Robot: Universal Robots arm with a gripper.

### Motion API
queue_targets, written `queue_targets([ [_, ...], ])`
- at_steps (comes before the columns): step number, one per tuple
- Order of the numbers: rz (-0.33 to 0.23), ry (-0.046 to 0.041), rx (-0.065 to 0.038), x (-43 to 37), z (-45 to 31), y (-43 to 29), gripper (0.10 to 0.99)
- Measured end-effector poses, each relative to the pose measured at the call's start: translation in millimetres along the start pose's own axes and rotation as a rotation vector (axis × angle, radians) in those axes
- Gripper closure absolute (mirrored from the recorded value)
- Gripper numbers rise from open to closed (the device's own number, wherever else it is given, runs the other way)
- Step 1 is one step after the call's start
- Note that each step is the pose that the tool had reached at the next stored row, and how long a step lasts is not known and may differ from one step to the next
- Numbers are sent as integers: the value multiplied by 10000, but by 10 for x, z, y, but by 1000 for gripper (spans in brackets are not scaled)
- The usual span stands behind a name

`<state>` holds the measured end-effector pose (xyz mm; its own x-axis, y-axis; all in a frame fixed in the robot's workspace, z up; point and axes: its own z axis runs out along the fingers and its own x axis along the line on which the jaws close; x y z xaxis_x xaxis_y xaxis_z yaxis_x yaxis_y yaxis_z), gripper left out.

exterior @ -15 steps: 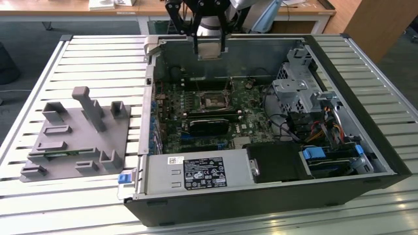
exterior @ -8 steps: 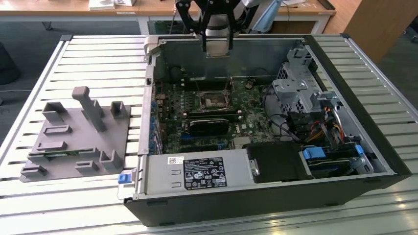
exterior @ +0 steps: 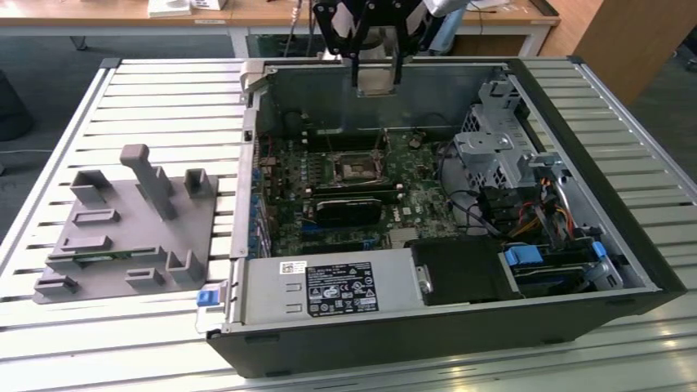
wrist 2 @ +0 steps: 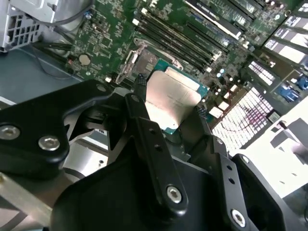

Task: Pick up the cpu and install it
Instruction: 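Place the cpu into insertion slot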

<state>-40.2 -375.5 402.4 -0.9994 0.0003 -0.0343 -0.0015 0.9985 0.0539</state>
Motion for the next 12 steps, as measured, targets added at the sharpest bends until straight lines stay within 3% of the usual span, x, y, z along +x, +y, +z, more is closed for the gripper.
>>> queue_targets([
  [3, 103, 9, 7, -8, 9, 0, 557],
  [12, 1851, -84, 67, -3, 53, -2, 557],
])
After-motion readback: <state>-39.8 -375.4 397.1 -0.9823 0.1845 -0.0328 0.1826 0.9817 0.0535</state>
